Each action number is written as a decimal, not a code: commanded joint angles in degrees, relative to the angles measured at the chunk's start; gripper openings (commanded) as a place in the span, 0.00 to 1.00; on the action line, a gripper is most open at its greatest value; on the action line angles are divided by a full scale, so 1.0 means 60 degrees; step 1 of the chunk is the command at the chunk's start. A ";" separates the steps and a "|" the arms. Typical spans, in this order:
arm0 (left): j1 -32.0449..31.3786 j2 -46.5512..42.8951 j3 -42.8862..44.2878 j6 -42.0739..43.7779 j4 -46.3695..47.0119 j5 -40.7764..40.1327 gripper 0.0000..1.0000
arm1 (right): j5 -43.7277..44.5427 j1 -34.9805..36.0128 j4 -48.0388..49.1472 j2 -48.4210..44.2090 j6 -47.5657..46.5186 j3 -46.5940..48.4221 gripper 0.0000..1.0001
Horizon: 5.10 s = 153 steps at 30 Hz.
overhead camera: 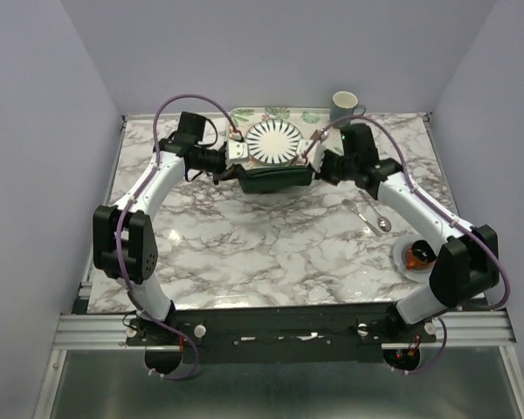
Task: Fold the napkin into a case and place the utensils inside
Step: Turn over the upper triangle folded napkin at the center of the board, then rotate the lower triangle-folded napkin at the center of the board.
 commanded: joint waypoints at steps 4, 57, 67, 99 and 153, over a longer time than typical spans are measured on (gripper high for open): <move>-0.0734 -0.2037 -0.4118 0.2808 -0.0779 -0.0243 0.00 | 0.0780 0.1514 0.0867 -0.2253 -0.2330 -0.4690 0.01; 0.0555 0.0201 -0.2335 0.1542 0.3047 -0.0140 0.00 | 0.2759 0.0694 0.4853 0.0735 -0.2212 -0.2830 0.01; -0.0294 -0.0956 -0.4401 0.4127 0.0130 -0.1356 0.00 | 0.2583 0.1924 0.4089 -0.0408 -0.1964 -0.5204 0.01; -0.2448 -0.3403 -0.8533 0.3776 0.0246 -0.3202 0.26 | 0.2481 0.4650 0.1749 -0.1785 -0.0529 -0.7667 0.19; -0.3371 -0.5600 -0.9528 -0.1294 0.1594 -0.4403 0.53 | -0.2134 0.1032 -0.3088 0.2169 0.8539 -0.2437 0.31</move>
